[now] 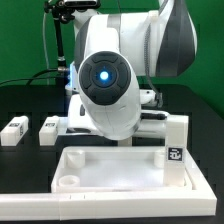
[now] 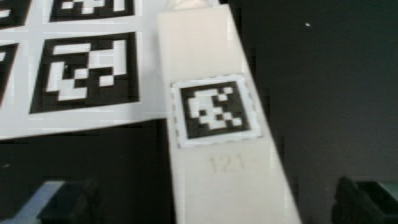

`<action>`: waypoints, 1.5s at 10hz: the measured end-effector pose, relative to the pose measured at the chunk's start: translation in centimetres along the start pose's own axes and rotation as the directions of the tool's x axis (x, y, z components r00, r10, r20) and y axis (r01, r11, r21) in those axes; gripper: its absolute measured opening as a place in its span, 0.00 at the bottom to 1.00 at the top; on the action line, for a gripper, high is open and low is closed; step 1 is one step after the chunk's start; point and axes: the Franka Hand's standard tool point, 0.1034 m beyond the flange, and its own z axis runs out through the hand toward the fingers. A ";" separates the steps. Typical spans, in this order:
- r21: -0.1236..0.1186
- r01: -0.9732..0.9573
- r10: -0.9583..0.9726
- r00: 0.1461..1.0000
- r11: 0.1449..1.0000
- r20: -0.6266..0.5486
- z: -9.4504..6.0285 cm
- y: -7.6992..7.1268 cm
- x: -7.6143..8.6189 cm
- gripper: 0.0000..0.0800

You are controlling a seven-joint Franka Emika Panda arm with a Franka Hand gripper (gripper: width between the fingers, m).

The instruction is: Assemble desk

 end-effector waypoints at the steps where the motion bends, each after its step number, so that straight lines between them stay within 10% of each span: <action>1: 0.000 0.000 0.000 1.000 1.000 0.000 0.0 0.0 0.0 0.80; 4: 0.001 -0.001 0.001 1.000 1.000 0.000 0.0 0.0 0.0 0.36; 10: 0.007 -0.003 0.003 1.000 1.000 0.010 -0.3 0.1 -0.3 0.36; 15: 0.104 -0.031 0.035 0.999 0.994 -0.033 -8.1 2.3 -3.1 0.36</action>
Offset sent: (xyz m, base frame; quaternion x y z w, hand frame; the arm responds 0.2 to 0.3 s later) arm 0.0000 0.0000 0.0000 0.0000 0.0000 0.0000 1.0000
